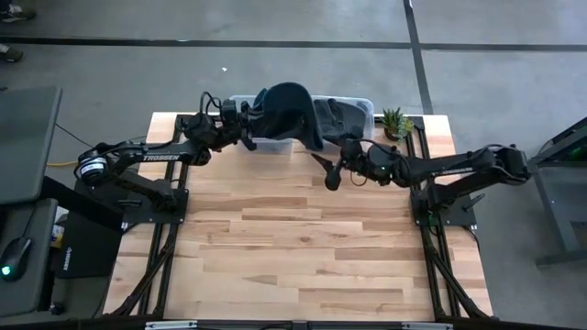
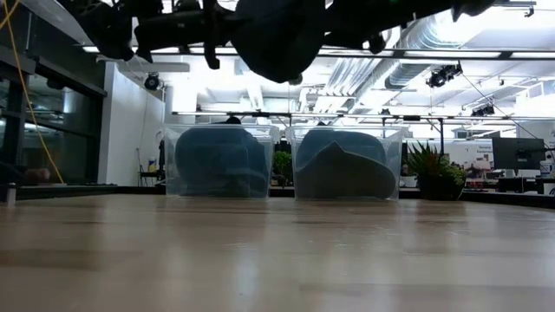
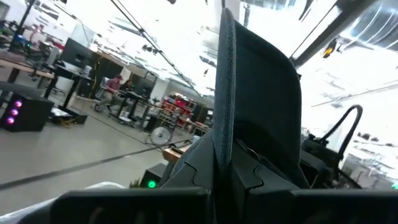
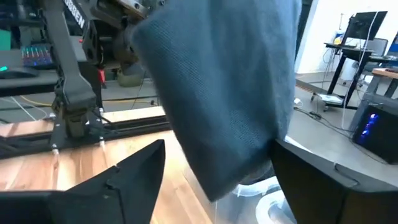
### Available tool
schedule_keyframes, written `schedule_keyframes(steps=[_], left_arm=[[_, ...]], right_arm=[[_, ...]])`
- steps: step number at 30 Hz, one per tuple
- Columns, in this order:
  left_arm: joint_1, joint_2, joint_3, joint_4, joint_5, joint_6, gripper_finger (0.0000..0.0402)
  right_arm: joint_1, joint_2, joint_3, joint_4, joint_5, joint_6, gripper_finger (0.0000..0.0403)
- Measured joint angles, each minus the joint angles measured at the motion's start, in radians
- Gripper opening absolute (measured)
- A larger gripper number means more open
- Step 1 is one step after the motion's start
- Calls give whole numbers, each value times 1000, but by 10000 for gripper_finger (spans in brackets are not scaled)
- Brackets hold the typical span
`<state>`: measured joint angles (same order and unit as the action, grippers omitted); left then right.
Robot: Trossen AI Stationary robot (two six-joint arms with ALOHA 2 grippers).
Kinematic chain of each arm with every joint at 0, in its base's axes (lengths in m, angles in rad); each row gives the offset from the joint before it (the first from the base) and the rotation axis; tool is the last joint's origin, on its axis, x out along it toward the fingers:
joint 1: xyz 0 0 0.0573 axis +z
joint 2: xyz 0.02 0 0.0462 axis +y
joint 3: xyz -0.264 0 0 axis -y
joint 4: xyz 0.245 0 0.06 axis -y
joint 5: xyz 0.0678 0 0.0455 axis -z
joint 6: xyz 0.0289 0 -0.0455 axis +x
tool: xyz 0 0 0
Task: Pick and place caps into container
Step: Put the dark blue cap into the left transparent container
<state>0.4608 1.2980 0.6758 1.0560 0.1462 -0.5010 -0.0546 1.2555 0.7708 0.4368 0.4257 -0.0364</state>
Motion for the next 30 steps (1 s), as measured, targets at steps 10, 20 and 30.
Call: schedule_keyframes(steps=[10,20,30], left_arm=[[-2,0,0,0,8,38,2],[-2,0,0,-3,60,28,2],[-3,0,0,3,41,23,2]], right_arm=[[-78,146,0,253,-70,10,314],[-123,209,0,445,-44,-80,314],[-122,190,0,463,-52,-124,273]])
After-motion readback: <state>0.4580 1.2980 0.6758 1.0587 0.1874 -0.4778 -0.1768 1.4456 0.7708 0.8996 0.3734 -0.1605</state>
